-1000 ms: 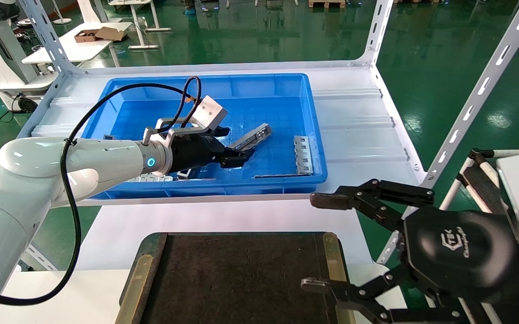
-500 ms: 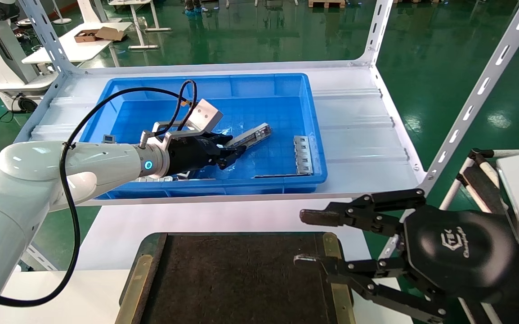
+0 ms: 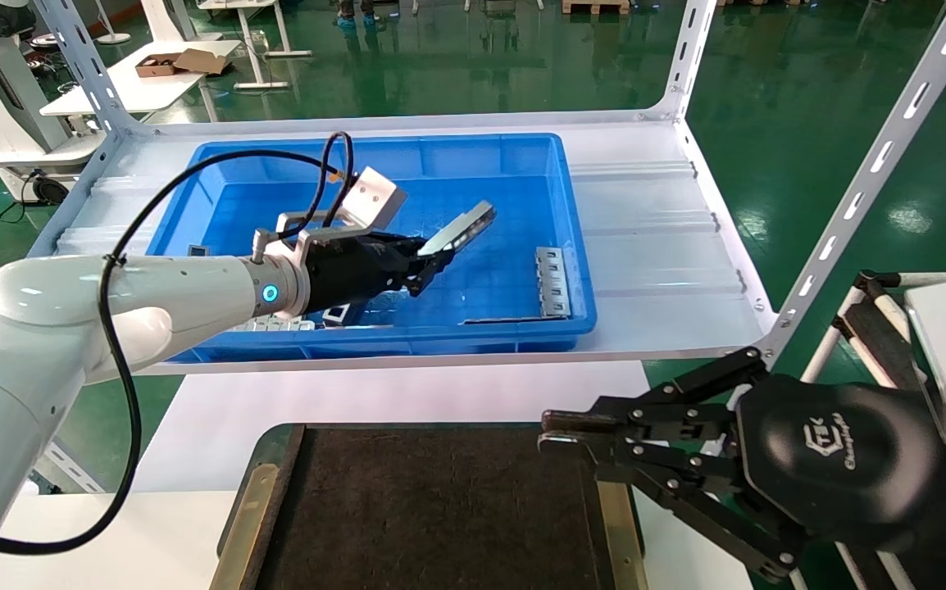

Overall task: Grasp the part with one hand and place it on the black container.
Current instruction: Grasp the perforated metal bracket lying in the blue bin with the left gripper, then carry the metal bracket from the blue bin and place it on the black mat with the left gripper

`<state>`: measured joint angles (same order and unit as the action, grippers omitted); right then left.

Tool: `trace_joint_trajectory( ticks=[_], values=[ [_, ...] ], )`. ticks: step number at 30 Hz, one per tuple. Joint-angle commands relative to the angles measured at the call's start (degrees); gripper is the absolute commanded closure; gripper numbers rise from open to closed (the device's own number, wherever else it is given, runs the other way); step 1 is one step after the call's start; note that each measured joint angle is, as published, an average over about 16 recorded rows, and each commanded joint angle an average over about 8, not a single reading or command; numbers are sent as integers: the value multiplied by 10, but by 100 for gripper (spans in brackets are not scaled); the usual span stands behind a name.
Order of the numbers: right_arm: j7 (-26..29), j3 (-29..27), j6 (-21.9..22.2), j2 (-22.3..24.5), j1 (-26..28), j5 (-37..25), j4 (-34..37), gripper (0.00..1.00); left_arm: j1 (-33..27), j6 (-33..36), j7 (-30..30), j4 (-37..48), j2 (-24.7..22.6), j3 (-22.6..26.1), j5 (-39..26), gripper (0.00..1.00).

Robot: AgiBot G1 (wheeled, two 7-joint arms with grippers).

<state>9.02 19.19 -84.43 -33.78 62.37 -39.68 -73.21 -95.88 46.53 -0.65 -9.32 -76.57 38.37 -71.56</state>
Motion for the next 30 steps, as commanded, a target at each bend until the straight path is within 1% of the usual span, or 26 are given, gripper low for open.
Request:
trace_joint_trajectory(
  ticks=[1, 9, 16, 20, 24, 27, 30],
  values=[
    [0, 0, 0, 0, 0, 0, 0, 100, -3, 11, 2, -1, 2, -4, 10, 100],
    [0, 0, 0, 0, 0, 0, 0, 100, -8, 124, 26, -14, 33, -29, 54, 100],
    [0, 0, 0, 0, 0, 0, 0, 100, 9, 241, 35, -60, 69, -41, 83, 100],
    [0, 0, 0, 0, 0, 0, 0, 100, 28, 291, 27, -104, 87, -43, 94, 100],
    [0, 0, 0, 0, 0, 0, 0, 100, 56, 327, 10, -161, 105, -42, 102, 100],
    [0, 0, 0, 0, 0, 0, 0, 100, 88, 343, -7, -216, 122, -39, 105, 100],
    [0, 0, 0, 0, 0, 0, 0, 100, 130, 340, -30, -280, 141, -35, 105, 100]
  ],
)
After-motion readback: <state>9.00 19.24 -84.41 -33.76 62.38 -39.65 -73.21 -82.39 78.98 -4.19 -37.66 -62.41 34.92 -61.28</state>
